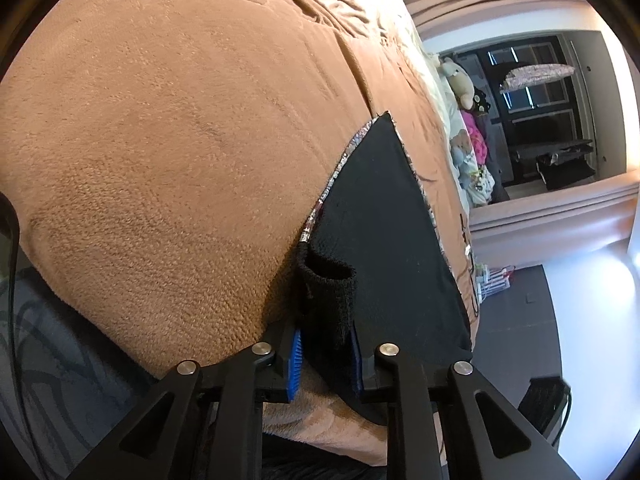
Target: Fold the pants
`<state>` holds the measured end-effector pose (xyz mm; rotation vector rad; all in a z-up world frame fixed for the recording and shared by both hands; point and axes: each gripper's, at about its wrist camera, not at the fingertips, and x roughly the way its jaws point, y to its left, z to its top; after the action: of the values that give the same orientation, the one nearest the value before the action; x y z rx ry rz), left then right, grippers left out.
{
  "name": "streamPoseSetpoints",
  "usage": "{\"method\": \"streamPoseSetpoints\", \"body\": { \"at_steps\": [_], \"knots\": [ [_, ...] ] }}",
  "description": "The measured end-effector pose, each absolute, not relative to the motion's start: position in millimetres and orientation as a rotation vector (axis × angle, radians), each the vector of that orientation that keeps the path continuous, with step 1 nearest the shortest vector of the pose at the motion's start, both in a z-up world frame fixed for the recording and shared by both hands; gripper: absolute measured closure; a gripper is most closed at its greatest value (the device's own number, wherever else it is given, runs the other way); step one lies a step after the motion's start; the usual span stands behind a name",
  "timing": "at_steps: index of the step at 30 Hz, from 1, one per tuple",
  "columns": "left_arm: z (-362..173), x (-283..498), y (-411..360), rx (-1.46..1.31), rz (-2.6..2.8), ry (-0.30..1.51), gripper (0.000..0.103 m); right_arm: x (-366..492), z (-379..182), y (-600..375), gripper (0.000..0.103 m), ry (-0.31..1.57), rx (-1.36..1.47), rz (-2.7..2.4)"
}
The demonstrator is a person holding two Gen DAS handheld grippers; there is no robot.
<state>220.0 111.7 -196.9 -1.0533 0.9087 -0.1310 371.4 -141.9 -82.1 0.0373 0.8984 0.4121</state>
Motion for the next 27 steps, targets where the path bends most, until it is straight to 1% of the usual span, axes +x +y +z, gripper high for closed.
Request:
{"method": "streamPoseSetpoints", "body": {
  "at_steps": [9, 27],
  "knots": [
    [-194, 221, 113, -1.06, -0.086, 0.931, 0.087, 443, -124, -114, 0.078, 0.993, 0.053, 0.333],
    [-187, 230, 105, -1.1, 0.06, 0.993, 0.089, 554, -126, -94, 0.078, 0.976, 0.049, 0.23]
  ]
}}
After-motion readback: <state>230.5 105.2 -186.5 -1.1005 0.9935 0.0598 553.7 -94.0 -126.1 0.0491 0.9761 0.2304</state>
